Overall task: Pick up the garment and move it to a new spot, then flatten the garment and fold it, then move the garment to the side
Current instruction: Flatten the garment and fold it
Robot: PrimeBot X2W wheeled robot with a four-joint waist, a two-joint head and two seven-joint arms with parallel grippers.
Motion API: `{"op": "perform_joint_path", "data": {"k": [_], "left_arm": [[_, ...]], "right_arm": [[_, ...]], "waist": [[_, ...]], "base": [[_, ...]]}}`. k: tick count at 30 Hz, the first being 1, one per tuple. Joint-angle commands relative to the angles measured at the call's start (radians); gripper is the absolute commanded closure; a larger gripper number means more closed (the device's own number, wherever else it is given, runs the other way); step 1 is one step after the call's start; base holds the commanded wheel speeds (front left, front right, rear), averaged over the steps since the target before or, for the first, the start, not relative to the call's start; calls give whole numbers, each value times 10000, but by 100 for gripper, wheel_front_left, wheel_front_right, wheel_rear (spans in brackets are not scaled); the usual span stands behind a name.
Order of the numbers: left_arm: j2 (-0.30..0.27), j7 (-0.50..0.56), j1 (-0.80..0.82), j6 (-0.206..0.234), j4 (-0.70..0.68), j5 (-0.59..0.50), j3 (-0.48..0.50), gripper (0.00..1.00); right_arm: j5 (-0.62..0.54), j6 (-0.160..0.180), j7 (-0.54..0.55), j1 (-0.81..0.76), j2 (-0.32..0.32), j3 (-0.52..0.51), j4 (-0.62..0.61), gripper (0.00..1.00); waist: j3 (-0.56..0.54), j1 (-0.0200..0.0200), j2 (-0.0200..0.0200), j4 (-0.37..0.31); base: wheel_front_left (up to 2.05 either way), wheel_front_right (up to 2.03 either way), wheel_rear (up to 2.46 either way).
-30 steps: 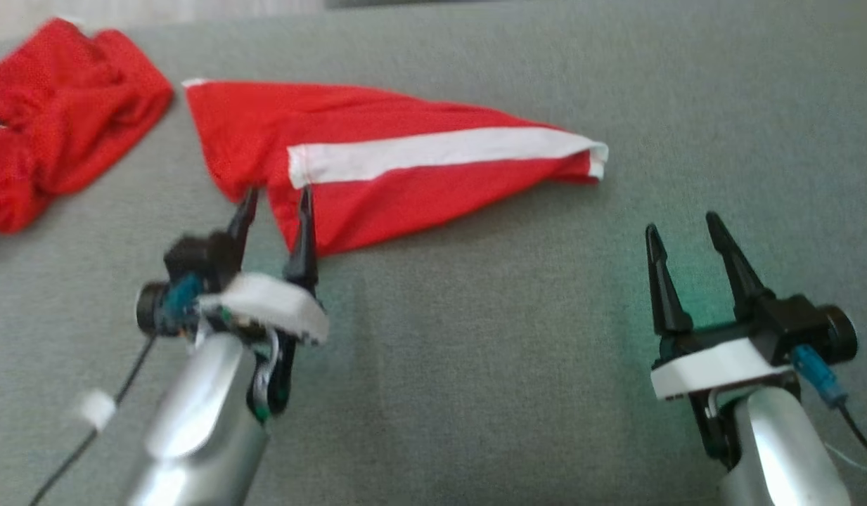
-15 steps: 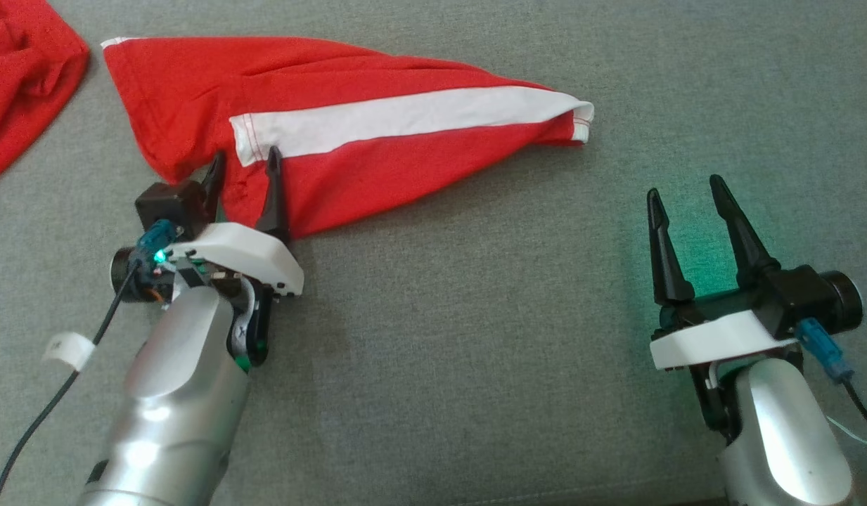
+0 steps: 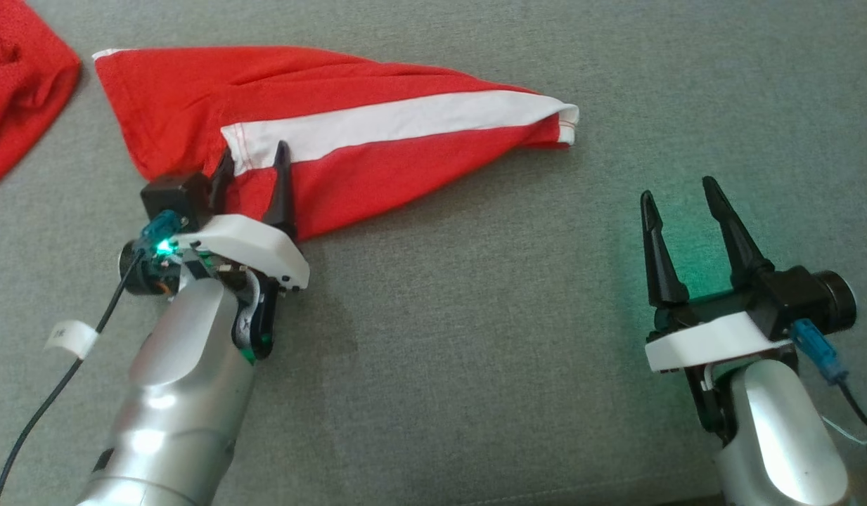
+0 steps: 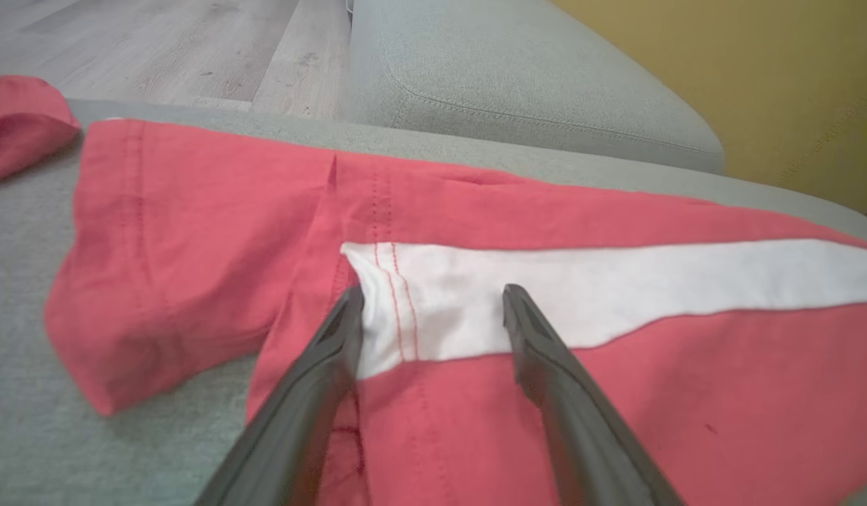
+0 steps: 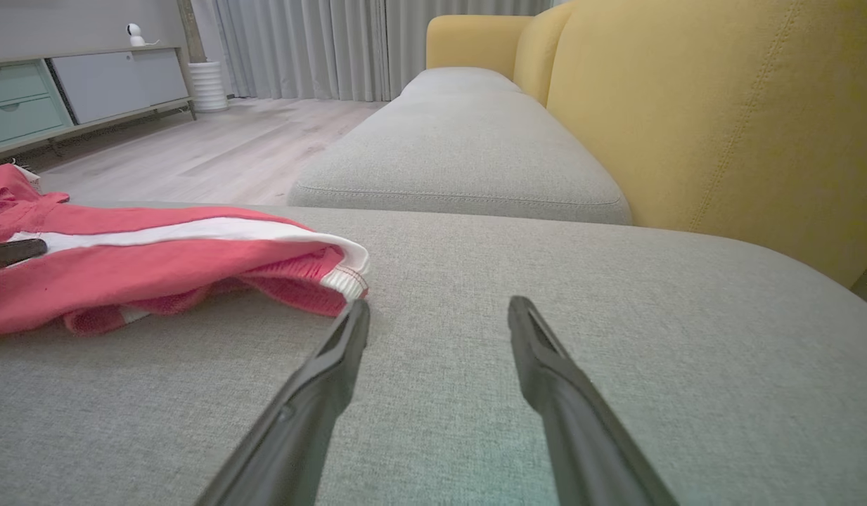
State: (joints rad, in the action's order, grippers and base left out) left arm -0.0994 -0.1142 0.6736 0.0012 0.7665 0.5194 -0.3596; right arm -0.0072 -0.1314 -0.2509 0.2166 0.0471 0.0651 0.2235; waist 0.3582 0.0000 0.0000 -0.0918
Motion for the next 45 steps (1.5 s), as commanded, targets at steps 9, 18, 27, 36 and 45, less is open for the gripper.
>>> {"op": "perform_joint_path", "data": {"k": [9,18,27,36,45], "left_arm": [[-194,-158,475,98,-64,227,275,12],[24,-786,222,178,-530,208,112,100],[13,-1155,-741,530,-1309,336,262,100],[-104,-1132,-990,709,-1935,386,288,100],[-347,-1135,-1295,910,-2472,512,463,100]], "right_arm": [[68,7,-109,92,31,215,-304,0],[395,7,-109,356,31,274,-82,0],[245,7,-21,1585,31,82,1327,0],[-192,7,305,2284,31,185,2807,0],[249,7,14,2704,31,789,3191,0]], "waist": [[-24,0,0,-96],[-161,0,0,143],[-272,0,0,675],[-172,0,0,1072],[-172,0,0,1177]], "base": [[0,0,0],[0,0,0],[0,0,0],[0,0,0],[0,0,0]]}}
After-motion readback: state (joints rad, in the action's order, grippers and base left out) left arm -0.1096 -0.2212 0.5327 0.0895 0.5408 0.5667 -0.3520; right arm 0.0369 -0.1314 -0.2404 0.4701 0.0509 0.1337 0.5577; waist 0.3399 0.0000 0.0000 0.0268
